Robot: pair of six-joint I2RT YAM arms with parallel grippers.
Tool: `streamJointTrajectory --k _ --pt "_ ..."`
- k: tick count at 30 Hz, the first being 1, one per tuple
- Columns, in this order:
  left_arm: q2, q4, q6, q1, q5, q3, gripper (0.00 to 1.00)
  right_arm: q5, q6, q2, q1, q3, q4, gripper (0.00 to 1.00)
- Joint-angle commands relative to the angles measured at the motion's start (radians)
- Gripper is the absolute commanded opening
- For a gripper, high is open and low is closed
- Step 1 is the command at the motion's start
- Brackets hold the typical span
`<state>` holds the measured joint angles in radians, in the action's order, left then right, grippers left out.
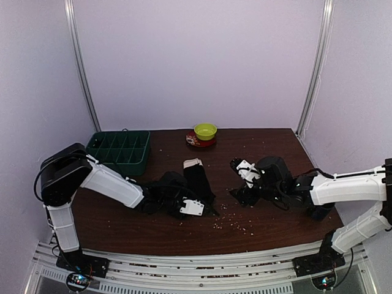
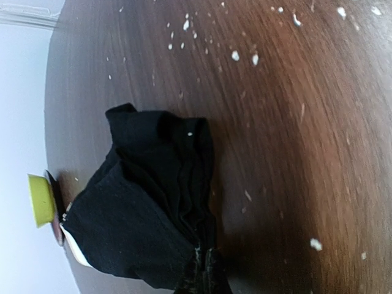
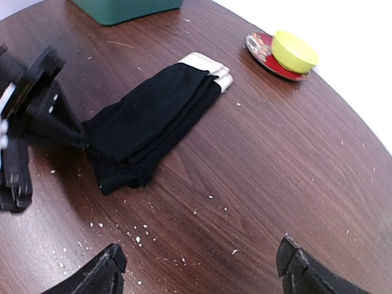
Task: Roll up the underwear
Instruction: Roll the underwear at the center of the board.
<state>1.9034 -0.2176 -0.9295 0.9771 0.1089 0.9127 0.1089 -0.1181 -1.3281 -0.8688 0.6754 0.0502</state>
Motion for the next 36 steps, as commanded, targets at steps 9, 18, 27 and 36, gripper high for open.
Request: streamJointTrajectory --k 9,18,27,36 --pt "-0.099 0.522 0.002 -0.148 -0.457 0.152 0.0 0.031 -0.419 -0.017 -0.19 -0.128 0.286 0.96" --pt "-0.059 0.67 -0.024 -0.233 -0.595 0.224 0.0 0.007 -0.661 -0.202 -0.238 -0.037 0.292 0.88" --pt "-0.051 0.718 -0.023 -0.261 -0.638 0.278 0.0 0.056 -0.813 -0.459 -0.264 0.159 0.186 0.82" --pt "-0.038 0.724 -0.022 -0.274 -0.654 0.281 0.0 0.047 -0.868 -0.605 -0.27 0.278 0.126 0.71"
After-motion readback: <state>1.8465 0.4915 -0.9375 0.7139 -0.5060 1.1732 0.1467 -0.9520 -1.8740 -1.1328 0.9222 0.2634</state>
